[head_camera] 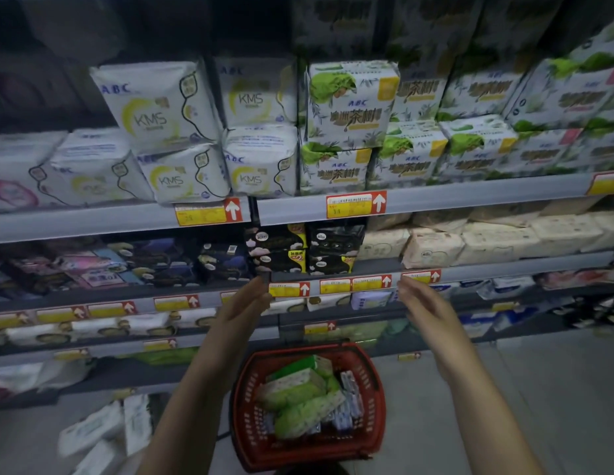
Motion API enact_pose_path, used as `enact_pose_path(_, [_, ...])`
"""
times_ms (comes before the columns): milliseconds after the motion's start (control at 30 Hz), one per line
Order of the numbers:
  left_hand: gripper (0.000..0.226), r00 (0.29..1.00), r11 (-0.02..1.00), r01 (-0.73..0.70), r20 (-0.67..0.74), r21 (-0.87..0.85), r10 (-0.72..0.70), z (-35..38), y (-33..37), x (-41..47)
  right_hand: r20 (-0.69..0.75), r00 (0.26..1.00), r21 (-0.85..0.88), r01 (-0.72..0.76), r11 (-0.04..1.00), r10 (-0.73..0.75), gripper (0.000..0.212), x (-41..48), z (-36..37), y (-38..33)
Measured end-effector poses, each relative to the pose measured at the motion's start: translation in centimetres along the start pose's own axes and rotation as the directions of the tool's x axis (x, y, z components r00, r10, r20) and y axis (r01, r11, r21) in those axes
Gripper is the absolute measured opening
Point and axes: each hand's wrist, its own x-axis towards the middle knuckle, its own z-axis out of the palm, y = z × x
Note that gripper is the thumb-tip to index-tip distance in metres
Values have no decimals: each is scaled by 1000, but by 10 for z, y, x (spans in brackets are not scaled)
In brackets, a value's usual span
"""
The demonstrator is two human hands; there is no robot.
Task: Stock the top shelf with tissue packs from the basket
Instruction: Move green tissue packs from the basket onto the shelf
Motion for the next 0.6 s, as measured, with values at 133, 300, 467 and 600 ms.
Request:
enact_pose_path(133, [72, 1000, 997, -13, -11, -77, 13, 11, -2, -26, 5, 999, 5, -47, 999, 47, 36, 1, 5, 19])
enact_pose_path(300, [40, 994, 993, 56, -90, -102, -65, 11, -35, -19, 35, 997, -43, -69, 997, 71, 34, 3, 11, 43])
enact_pose_path(467, [41, 978, 987, 132, -149, -87, -144, 9, -54, -15, 44, 992, -73, -117, 990, 120, 36, 3, 16, 65])
enact_pose_path(600, [47, 971, 985, 150, -177, -87, -163, 6, -72, -7, 67, 983, -75, -165, 983, 170, 32, 4, 23, 85])
